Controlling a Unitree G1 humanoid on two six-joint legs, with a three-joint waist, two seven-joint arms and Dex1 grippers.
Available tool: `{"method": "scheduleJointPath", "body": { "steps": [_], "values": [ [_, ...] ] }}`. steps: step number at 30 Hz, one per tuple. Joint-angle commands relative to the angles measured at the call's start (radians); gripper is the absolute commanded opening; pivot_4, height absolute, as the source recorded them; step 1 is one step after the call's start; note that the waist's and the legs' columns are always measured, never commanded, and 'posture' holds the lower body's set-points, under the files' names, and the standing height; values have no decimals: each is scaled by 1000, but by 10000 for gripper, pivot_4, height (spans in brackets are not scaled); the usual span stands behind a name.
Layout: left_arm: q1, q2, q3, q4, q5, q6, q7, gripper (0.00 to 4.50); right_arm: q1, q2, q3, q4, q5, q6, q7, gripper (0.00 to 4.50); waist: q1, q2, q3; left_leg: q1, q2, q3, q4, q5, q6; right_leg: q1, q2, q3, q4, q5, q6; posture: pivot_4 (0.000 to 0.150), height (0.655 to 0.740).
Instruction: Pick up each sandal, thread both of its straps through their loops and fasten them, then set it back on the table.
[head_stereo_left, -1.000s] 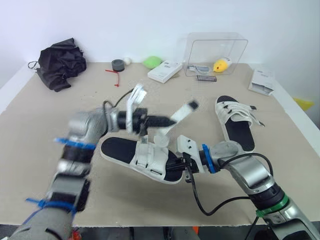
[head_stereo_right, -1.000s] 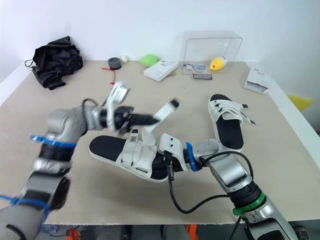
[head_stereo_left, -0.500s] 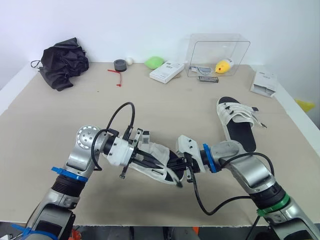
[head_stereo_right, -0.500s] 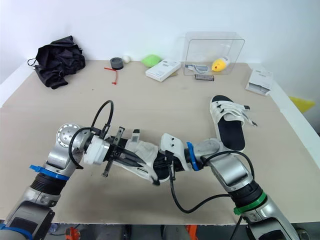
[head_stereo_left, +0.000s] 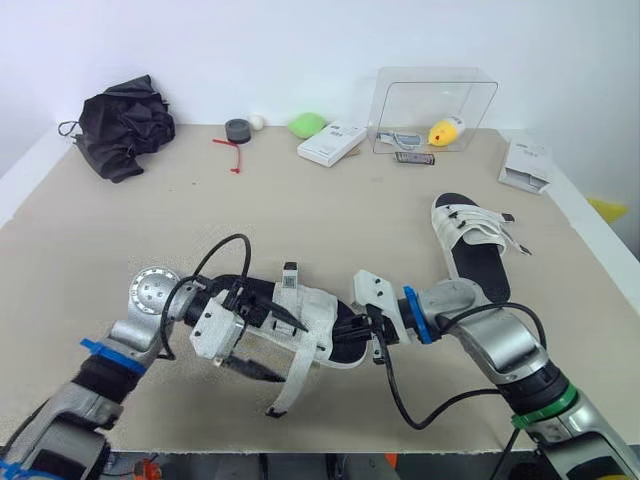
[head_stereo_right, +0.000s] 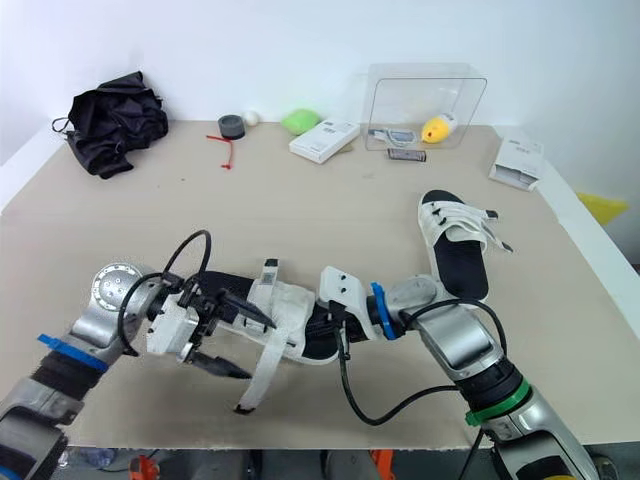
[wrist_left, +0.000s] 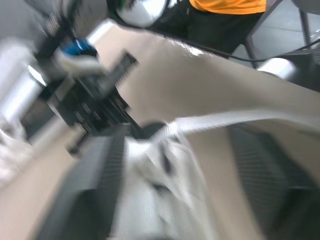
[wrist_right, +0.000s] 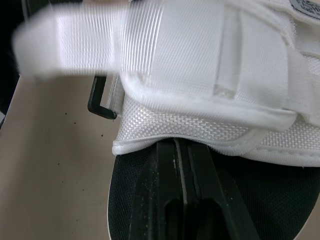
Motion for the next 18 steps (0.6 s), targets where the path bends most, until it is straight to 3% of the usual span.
{"method": "scheduleJointPath", "body": {
  "steps": [1,4,6,12,18],
  "values": [
    [35,125,15,-163,-103,358,-1,35949,34,-9,84,50,-29,24,22,0,0,0,0,0,1,-1,0,0,0,0,0,-1,0,-1,1,1500,7400],
    [66,277,4,-285,-210,729,1,35949,30,-8,85,54,-28,22,24,0,-2,1,0,1,4,0,0,0,0,0,2,0,0,-4,5,1500,7400],
    [63,310,4,-313,-251,889,26,35949,28,-7,85,55,-27,21,25,0,-1,0,1,1,4,-1,0,0,0,0,2,-1,2,-5,4,1500,7400],
    [84,254,-11,-335,-249,1191,202,35949,30,-8,83,49,-24,27,24,0,3,0,0,2,4,-1,1,0,0,1,4,-2,3,-6,2,1500,7400],
    [113,133,-36,-334,-182,1260,348,35949,41,-16,75,30,-19,40,18,0,5,0,-1,2,4,-3,1,-1,1,1,3,-3,4,-6,-2,1500,7400]
  ]
}}
